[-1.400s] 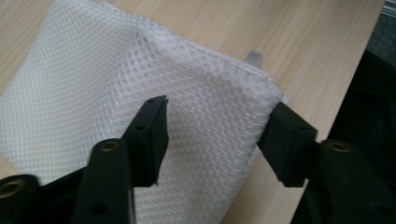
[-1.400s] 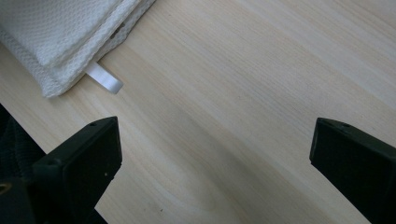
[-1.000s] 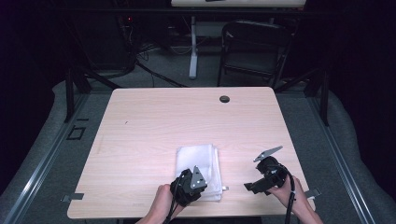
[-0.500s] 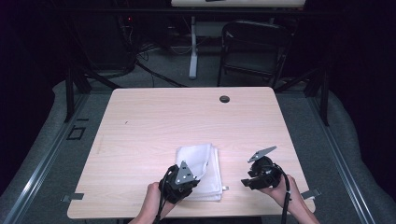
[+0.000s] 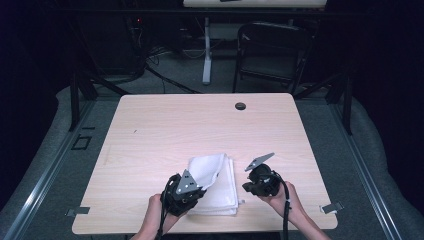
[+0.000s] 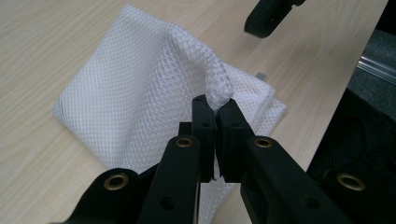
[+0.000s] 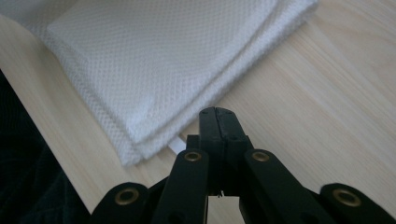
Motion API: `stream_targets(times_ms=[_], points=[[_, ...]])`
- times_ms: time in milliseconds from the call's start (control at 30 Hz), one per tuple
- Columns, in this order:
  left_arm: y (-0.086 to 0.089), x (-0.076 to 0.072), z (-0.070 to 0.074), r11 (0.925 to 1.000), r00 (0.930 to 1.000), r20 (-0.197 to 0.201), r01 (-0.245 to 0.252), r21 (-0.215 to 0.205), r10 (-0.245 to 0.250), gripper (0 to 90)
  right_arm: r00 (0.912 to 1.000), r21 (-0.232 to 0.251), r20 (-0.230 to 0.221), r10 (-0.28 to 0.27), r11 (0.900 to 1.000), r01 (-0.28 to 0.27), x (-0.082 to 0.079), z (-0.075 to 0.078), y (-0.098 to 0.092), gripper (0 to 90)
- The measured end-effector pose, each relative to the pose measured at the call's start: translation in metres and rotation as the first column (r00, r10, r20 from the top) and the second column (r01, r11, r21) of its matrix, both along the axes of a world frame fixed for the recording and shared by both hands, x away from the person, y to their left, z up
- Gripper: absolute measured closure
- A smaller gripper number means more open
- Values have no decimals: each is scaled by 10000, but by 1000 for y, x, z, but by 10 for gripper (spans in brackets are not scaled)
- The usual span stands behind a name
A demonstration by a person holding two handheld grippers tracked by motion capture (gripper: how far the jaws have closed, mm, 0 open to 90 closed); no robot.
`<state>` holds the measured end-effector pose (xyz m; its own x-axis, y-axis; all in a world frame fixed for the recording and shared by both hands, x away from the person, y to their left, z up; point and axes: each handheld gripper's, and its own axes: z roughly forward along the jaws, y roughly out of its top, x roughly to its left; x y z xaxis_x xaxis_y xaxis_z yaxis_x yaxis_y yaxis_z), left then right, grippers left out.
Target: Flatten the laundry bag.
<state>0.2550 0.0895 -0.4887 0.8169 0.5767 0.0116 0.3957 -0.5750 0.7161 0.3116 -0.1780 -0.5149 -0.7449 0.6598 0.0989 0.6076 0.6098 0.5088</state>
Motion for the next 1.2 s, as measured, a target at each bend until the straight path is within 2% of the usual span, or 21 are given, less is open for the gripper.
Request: stream_targets(times_ms=[67,100,133,200,233,300,367,400,500,533,567,633,667,733,767,867,967,1000,1033,1133,1200], points=[[0,0,0,10000,10000,9,-17,-20,17,874,9999,-74,-55,84,9999,-84,3,-1,3,900],[1,0,0,10000,10000,-6,-9,-11,9,874,10000,-4,-58,-47,10000,47,5,-4,7,900],[1,0,0,10000,10000,0,-11,-17,11,874,9995,0,-311,34,10000,-34,12,-7,13,900],[1,0,1,10000,10000,24,-25,-29,25,875,9994,-94,-326,70,9999,-73,16,-9,16,900],[2,-1,1,9999,9999,57,-121,-74,121,875,9993,-97,-354,-109,9999,105,20,-14,23,900],[4,-1,1,9998,9999,47,-158,-111,158,875,9988,-67,-476,-123,9999,120,23,-16,25,900],[7,-2,1,9995,9997,27,-252,-189,253,875,9980,-241,-626,30,9997,-45,27,-19,27,900],[9,-3,2,9994,9996,24,-272,-207,273,875,9984,-151,-560,-78,9999,70,29,-24,31,900],[11,-3,2,9989,9993,-9,-363,-304,363,876,9974,-385,-713,96,9992,-124,32,-26,33,900],[12,-3,2,9990,9994,-12,-360,-253,360,876,9975,-372,-711,3,9993,-30,30,-32,35,900],[12,-3,2,9991,9994,-11,-358,-223,358,877,9973,-179,-728,-85,9998,72,30,-34,34,900],[13,-3,3,9990,9992,27,-404,-164,404,878,9969,-342,-787,93,9993,-120,32,-32,32,900],[15,-4,4,9989,9990,-5,-441,-171,441,878,9972,-109,-740,-112,9999,104,31,-34,32,900],[21,-4,4,9981,9982,2,-596,-184,596,879,9967,-361,-802,102,9993,-131,32,-33,30,900],[21,-4,4,9981,9982,2,-596,-184,596,880,9973,-92,-732,-92,9999,85,31,-36,30,900],[29,-4,4,9968,9968,-12,-797,-114,797,881,9965,-153,-830,74,9998,-87,32,-36,29,900],[40,-3,4,9928,9929,77,-1186,-174,1188,884,9969,132,-782,-58,9999,68,32,-36,27,900],[40,-3,4,9928,9929,77,-1186,-174,1188,884,9969,132,-782,-58,9999,68,32,-36,27,900],[43,-3,4,9927,9928,-8,-1201,-105,1201,884,9962,-98,-850,191,9998,-200,33,-35,25,900],[52,0,2,9882,9882,-65,-1531,-75,1530,884,9970,32,-775,30,10000,-27,32,-36,25,900],[59,2,0,9850,9847,-219,-1728,28,1728,885,9965,-20,-819,145,9999,-147,33,-36,24,900]])
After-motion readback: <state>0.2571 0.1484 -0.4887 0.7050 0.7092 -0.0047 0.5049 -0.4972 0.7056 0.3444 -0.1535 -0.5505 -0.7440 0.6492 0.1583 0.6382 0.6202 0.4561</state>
